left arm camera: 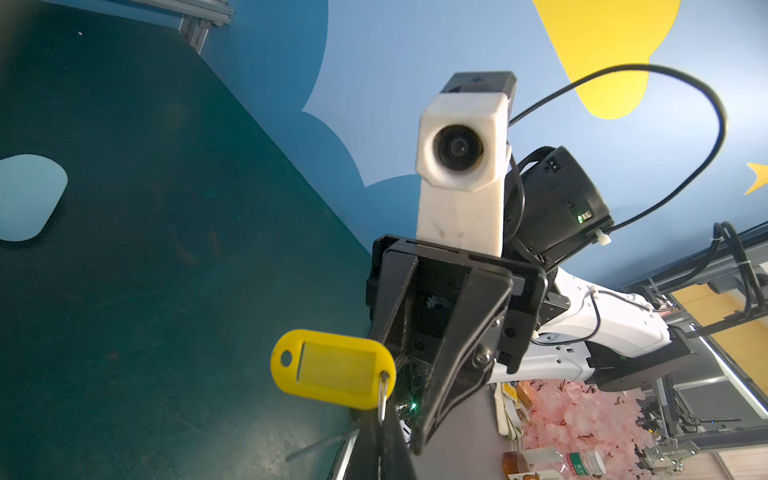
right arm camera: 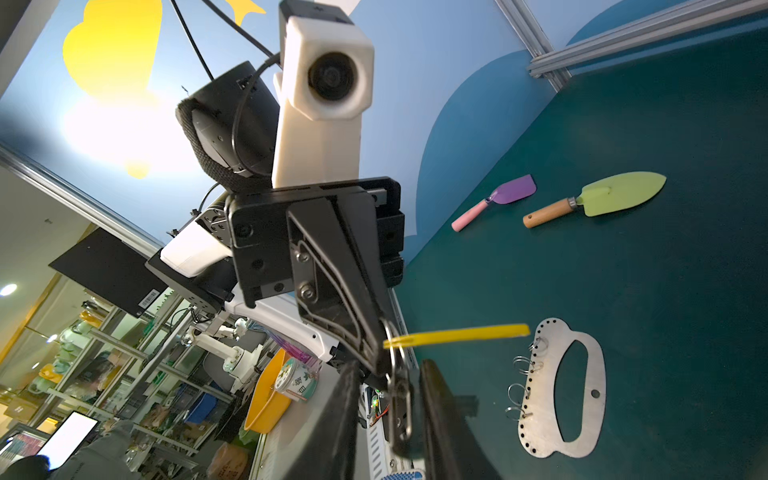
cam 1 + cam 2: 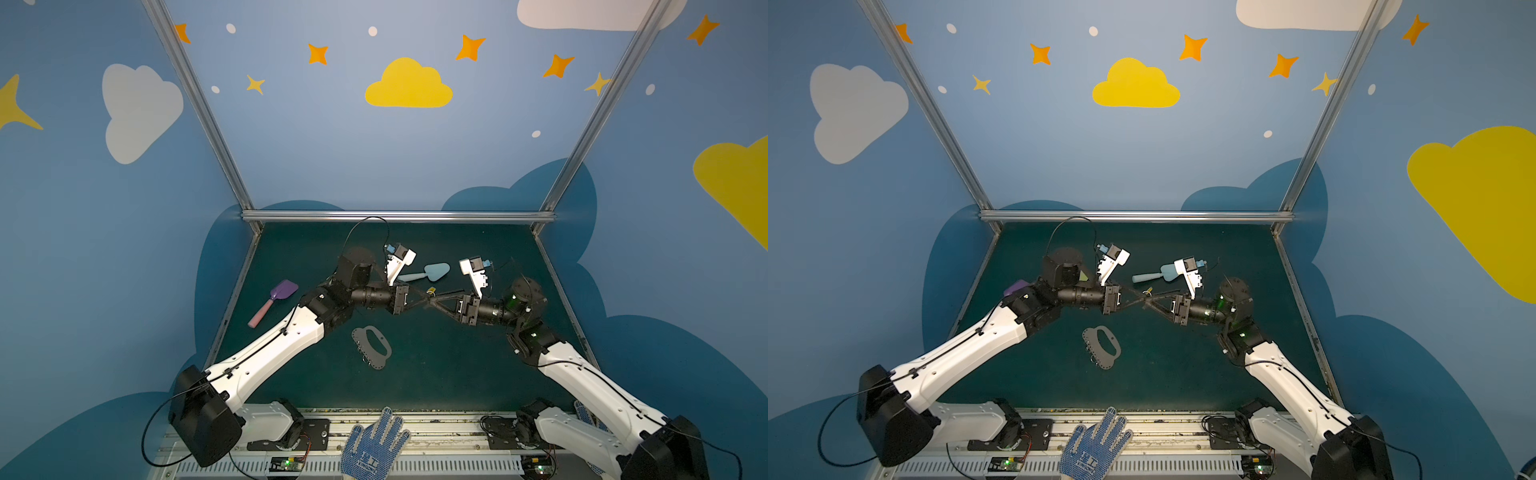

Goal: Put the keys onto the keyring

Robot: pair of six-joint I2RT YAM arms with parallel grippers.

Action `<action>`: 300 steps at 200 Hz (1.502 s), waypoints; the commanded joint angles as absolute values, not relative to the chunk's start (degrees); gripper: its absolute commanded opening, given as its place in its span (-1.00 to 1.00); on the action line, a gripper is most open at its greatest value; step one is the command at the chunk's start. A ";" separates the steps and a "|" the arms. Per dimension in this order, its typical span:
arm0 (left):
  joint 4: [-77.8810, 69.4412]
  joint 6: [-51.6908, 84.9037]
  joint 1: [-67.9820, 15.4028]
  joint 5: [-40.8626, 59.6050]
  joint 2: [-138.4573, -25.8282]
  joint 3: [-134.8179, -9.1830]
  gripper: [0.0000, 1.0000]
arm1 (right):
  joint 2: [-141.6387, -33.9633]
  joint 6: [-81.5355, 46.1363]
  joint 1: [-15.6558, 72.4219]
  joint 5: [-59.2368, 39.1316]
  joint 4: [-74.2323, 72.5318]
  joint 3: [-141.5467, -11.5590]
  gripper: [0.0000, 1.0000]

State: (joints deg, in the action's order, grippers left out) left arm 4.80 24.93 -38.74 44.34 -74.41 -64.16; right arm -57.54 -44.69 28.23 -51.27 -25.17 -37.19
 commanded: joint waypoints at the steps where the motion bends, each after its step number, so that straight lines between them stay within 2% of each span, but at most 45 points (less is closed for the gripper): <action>1: 2.90 25.35 -38.61 45.61 -74.58 -63.97 -0.92 | -57.61 -44.51 28.36 -51.25 -28.04 -37.93 -0.56; 27: 2.99 25.20 -38.54 44.85 -74.31 -63.30 -0.92 | -57.48 -43.84 28.37 -51.26 -27.05 -38.32 -0.78; 73: 2.34 25.34 -38.47 44.12 -74.16 -61.80 -0.87 | -56.95 -40.06 28.39 -50.61 -19.94 -40.64 -0.88; 85: 2.19 25.39 -38.51 44.06 -74.24 -61.44 -0.76 | -56.83 -39.44 28.43 -50.40 -18.52 -40.99 -0.93; 107: 3.21 25.45 -38.34 42.29 -74.19 -60.87 -0.32 | -56.60 -35.22 28.39 -48.67 -10.65 -43.27 -1.00; 150: 2.85 28.96 -34.61 36.74 -71.19 -57.32 -0.10 | -59.25 -19.99 28.97 -45.96 13.46 -51.09 -1.00; 170: -0.31 32.37 -32.70 37.04 -70.03 -55.35 0.10 | -61.78 -12.40 30.97 -41.93 25.03 -55.08 -1.00; 228: 4.22 32.63 -32.68 43.39 -76.14 -59.84 0.25 | -68.23 3.54 41.62 -23.59 43.82 -63.98 -1.00; 260: 11.25 29.45 -34.02 46.97 -80.95 -62.50 0.25 | -68.69 5.32 43.67 -18.67 44.62 -65.26 -1.00; 272: 12.53 28.38 -35.15 46.47 -81.82 -62.66 0.24 | -68.03 5.54 44.03 -18.96 43.27 -64.92 -1.00; 288: 12.91 27.63 -36.02 47.35 -82.14 -62.53 0.06 | -66.51 4.78 44.20 -18.04 40.82 -63.95 -1.00; 300: 12.52 27.59 -36.12 47.86 -81.87 -61.98 0.03 | -65.37 4.33 44.05 -17.60 39.70 -63.52 -1.00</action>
